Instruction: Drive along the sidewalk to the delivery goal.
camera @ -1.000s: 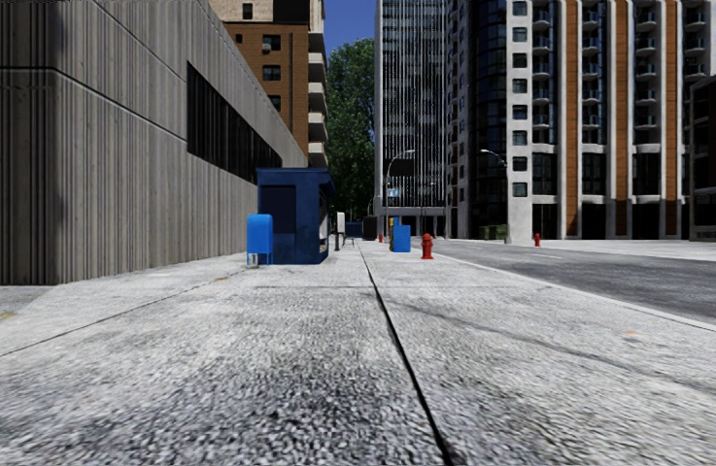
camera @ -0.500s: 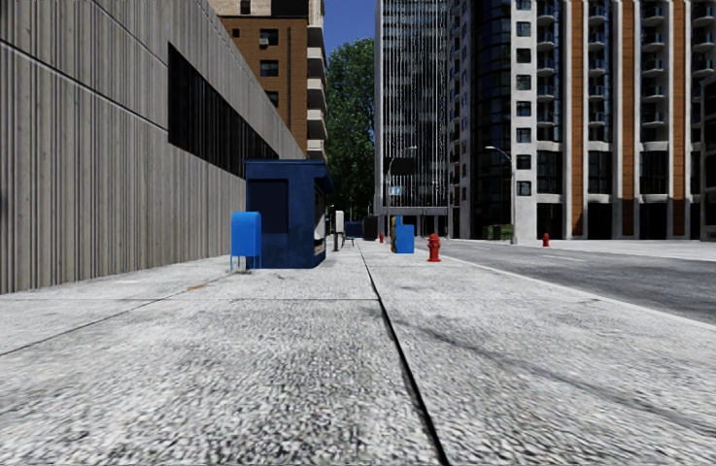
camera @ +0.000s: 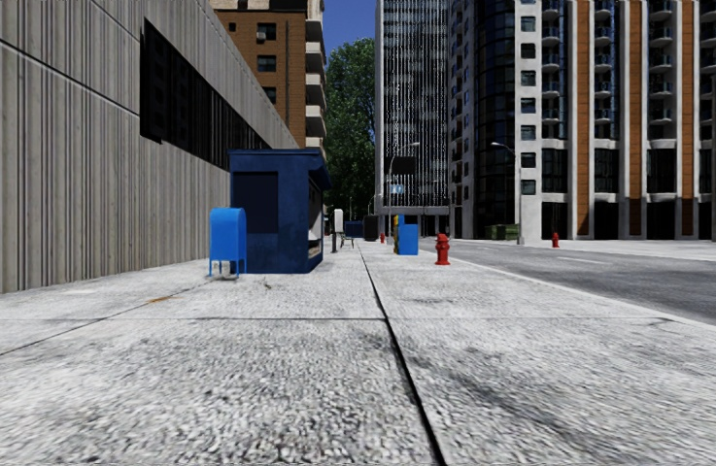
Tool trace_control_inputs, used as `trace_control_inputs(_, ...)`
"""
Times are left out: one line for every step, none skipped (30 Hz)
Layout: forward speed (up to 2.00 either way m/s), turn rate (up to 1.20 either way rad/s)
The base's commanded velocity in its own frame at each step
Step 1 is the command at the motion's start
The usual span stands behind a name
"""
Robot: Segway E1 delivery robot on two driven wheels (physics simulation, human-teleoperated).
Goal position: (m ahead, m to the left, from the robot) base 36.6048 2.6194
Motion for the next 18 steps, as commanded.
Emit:
trace_control_inputs(2.0,0.0)
trace_control_inputs(2.0,0.0)
trace_control_inputs(2.0,0.0)
trace_control_inputs(2.0,0.0)
trace_control_inputs(2.0,0.0)
trace_control_inputs(2.0,0.0)
trace_control_inputs(2.0,0.0)
trace_control_inputs(2.0,0.0)
trace_control_inputs(2.0,0.0)
trace_control_inputs(2.0,0.0)
trace_control_inputs(2.0,0.0)
trace_control_inputs(2.0,0.0)
trace_control_inputs(2.0,0.0)
trace_control_inputs(2.0,0.0)
trace_control_inputs(2.0,0.0)
trace_control_inputs(2.0,0.0)
trace_control_inputs(2.0,0.0)
trace_control_inputs(2.0,-0.07)
